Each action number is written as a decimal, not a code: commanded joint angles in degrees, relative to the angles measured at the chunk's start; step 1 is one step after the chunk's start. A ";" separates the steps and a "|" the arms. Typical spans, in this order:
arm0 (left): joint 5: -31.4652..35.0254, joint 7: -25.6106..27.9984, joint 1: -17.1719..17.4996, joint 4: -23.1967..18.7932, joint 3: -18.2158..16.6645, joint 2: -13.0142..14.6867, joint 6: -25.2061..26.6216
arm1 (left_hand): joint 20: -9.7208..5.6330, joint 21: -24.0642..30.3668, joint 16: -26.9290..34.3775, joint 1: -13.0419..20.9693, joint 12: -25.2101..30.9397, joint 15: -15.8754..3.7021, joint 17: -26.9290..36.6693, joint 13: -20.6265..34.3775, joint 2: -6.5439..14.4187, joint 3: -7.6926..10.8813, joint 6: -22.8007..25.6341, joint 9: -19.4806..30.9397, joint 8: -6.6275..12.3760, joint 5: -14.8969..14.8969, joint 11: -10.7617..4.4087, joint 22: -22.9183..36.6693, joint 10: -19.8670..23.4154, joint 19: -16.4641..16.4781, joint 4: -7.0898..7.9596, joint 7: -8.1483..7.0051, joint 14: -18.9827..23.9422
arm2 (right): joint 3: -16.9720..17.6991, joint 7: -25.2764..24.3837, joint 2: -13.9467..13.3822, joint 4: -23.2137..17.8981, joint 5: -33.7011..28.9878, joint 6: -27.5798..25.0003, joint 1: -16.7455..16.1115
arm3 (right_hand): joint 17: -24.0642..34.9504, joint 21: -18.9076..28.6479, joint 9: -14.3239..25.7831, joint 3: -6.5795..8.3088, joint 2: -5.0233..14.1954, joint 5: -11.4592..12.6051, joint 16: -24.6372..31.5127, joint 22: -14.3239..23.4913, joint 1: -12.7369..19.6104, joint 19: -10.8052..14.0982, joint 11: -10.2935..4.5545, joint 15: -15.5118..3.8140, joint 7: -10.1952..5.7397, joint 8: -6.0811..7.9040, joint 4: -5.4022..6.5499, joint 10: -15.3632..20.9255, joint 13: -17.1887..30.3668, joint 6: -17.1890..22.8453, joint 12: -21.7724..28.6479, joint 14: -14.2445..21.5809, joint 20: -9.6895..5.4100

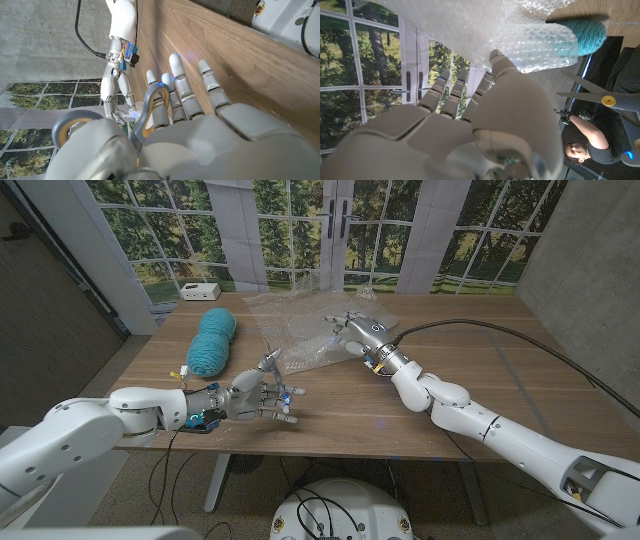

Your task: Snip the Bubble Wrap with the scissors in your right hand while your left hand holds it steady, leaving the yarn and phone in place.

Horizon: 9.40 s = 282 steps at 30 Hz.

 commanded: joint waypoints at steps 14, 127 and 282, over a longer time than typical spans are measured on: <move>-0.21 -0.72 -3.17 0.24 2.94 2.31 -1.08 | 0.20 -0.55 0.30 0.80 0.45 0.09 -0.07 0.41 0.29 -0.10 -6.58 0.04 0.22 -0.19 -0.78 0.18 1.31 0.69 0.35 7.01 0.61 | 6.18 0.13 2.52 -1.32 10.77 7.52 -4.64 | 0.92 0.28 0.16 -0.19 0.20 0.01 0.38 0.14 1.04 0.63 0.01 -10.82 0.22 0.13 -0.04 -0.40 -0.23 0.93 0.82 0.84 -0.39; -2.80 -10.39 -25.10 5.51 26.25 8.15 -2.08 | 0.21 -1.99 1.14 1.41 0.89 0.12 0.36 0.22 0.83 -0.01 -5.22 -0.17 0.40 -0.52 -0.67 0.95 2.20 1.36 1.02 7.33 0.73 | 8.65 0.68 7.31 1.56 16.35 12.42 -4.94 | 4.36 0.13 0.20 -1.08 0.41 -1.28 -0.13 0.16 2.31 1.14 0.05 -10.86 0.32 0.07 0.31 -1.35 -2.75 1.66 3.40 1.68 -0.42; -5.92 -2.06 -33.28 9.21 30.31 -1.97 5.08 | -2.75 5.74 11.88 46.02 16.13 -8.38 2.45 7.06 19.57 37.78 15.01 10.88 6.12 -15.04 -8.81 6.13 14.82 6.95 -14.69 0.31 12.92 | 12.62 4.52 5.18 -3.52 18.87 16.08 -10.59 | 7.52 0.14 0.20 -1.43 0.49 -1.40 -1.28 0.16 2.86 2.04 0.20 -10.94 0.36 0.21 0.44 -1.87 -5.53 1.86 5.75 3.36 -1.05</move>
